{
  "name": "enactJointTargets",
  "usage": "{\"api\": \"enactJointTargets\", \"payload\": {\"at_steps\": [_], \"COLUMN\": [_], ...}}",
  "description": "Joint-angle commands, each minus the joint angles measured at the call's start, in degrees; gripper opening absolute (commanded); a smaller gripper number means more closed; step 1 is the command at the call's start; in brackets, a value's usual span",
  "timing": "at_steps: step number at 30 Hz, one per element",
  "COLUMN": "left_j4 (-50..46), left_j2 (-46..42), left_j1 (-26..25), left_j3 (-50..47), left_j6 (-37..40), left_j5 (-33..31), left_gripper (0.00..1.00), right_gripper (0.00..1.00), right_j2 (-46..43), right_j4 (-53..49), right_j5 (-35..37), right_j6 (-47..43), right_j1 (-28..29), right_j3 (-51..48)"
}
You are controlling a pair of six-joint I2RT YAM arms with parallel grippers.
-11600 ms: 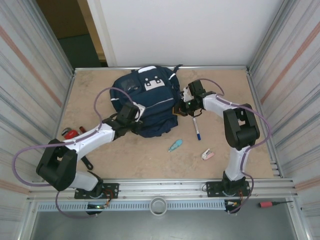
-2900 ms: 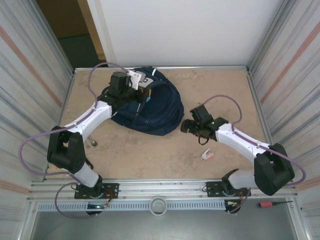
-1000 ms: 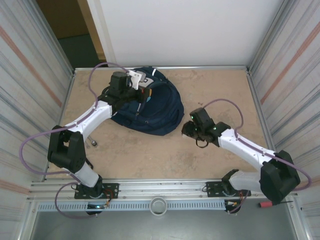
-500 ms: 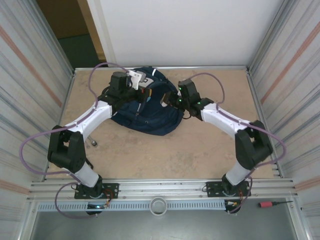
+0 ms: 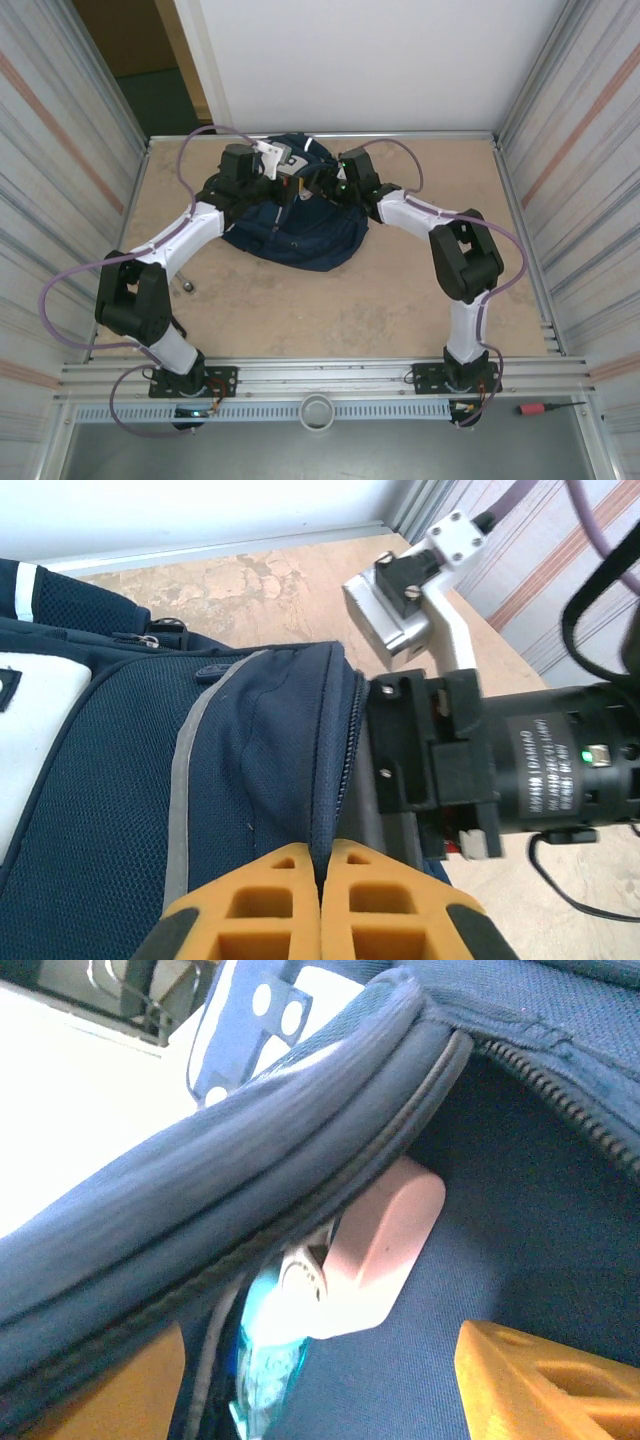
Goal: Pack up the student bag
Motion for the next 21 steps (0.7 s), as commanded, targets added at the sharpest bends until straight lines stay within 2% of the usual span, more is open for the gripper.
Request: {"api": "enactJointTargets", "payload": {"at_steps": [1, 8, 11, 14, 18, 21], "left_j4": [3.6, 3.2, 3.6, 3.0, 1.7, -0.7], "left_j2": [-2.2, -2.6, -2.7, -2.0, 0.9, 3.8], "left_j1": [0.4, 0.4, 0.3, -1.3, -5.4, -7.7], "left_j3": [0.7, 0.5, -1.0, -2.6, -3.5, -2.4], "left_j6": [0.2, -0.5, -0.8, 0.3, 2.2, 3.1], "left_j5": [1.9, 2.4, 2.4, -0.6, -2.7, -3.0], "left_gripper": [0.00, 0.00, 0.00, 0.02, 0.13, 0.34], "right_gripper": [0.71, 0.61, 0.62, 0.69, 0.75, 0.76], "right_j2": [-7.3, -17.6, -24.1, -29.1, -32.5, -33.7], "right_j4": [-3.1, -5.2, -7.9, -11.7, -13.9, -13.8], "right_j5": [2.1, 2.5, 5.8, 9.9, 12.3, 12.5], "right_j6": [-6.1, -9.0, -11.5, -13.6, -14.4, -14.3], "right_j1": [0.5, 0.8, -1.0, -3.7, -7.5, -9.6], "right_j3": [-3.0, -13.9, -18.7, -21.9, -25.1, -26.6]}}
